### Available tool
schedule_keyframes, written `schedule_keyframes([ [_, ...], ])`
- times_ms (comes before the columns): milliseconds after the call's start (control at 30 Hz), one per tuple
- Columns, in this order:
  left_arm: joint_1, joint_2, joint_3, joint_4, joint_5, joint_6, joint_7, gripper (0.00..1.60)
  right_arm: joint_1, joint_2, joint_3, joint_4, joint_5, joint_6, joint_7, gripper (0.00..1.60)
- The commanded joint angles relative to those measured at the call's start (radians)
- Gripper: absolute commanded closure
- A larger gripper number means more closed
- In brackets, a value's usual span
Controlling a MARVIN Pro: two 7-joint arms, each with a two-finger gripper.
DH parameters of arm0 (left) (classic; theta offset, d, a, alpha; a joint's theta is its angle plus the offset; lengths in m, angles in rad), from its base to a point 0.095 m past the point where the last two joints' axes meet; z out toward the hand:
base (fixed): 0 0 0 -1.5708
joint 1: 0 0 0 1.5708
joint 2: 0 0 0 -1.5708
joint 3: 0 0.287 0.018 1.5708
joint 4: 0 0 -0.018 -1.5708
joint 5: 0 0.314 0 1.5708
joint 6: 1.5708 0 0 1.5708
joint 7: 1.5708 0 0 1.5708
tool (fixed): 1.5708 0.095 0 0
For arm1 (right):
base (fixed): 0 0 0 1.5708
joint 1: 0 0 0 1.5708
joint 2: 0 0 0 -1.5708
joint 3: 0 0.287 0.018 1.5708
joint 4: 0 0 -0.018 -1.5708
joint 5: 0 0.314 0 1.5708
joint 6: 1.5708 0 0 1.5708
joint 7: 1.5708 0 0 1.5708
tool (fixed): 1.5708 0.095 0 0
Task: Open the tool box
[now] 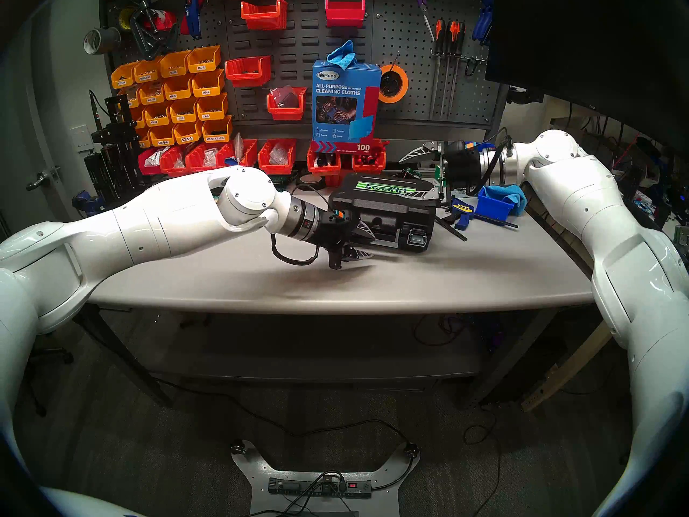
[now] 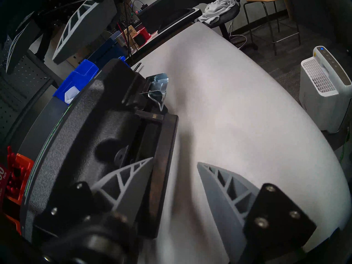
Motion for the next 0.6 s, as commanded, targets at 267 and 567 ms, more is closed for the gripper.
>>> schedule_keyframes([
  [267, -0.021, -0.002, -0.017, 0.015, 0.007, -0.009, 0.01, 0.56, 0.019, 0.0, 0.009, -0.003, 0.002, -0.003, -0.003, 0.0],
  [567, -0.027, -0.003, -0.036, 0.024, 0.025, -0.023, 0.042, 0.53, 0.019, 0.0, 0.009, -0.003, 0.002, -0.002, -0.003, 0.0],
])
